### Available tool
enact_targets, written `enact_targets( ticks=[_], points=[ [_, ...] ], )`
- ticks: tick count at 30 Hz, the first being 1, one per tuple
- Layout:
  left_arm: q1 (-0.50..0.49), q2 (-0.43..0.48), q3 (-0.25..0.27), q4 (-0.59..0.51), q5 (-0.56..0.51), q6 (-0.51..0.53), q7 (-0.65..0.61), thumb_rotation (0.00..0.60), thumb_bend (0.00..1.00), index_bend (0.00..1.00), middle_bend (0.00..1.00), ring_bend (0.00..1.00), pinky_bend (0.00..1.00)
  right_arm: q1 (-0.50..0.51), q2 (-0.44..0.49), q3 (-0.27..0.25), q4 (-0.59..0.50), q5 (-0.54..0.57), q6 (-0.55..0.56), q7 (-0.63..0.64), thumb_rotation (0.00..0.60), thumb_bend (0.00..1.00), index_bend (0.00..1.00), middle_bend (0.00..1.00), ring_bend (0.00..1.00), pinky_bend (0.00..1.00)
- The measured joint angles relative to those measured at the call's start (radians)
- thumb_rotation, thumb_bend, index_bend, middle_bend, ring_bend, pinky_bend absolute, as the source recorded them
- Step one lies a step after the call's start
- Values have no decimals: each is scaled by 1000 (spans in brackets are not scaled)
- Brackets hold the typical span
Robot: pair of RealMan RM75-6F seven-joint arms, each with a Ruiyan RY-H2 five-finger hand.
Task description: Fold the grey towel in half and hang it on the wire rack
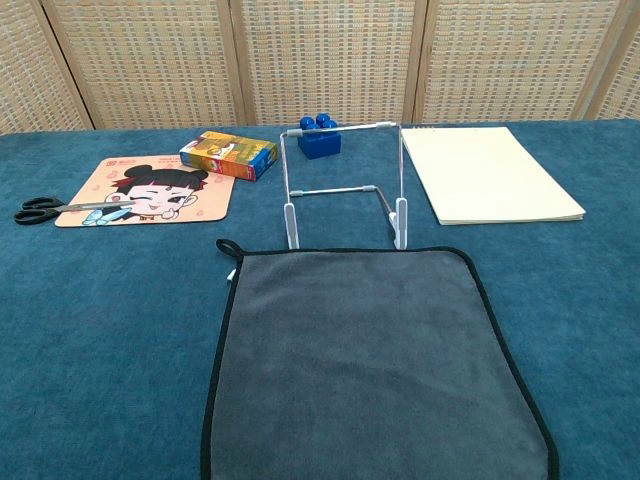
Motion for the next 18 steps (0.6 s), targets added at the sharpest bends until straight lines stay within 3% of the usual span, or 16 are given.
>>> enact_targets(
  ticks=[12,18],
  points=[
    [-35,-6,2,22,21,-50,-30,600,236,0,0,0,0,0,5,4,-6,14,-2,20,600,0,0,0,0,0],
    [-137,-30,-3,129,158,-109,-125,600,237,0,0,0,0,3,8,19,0,57,-18,29,600,0,0,0,0,0]
  ],
)
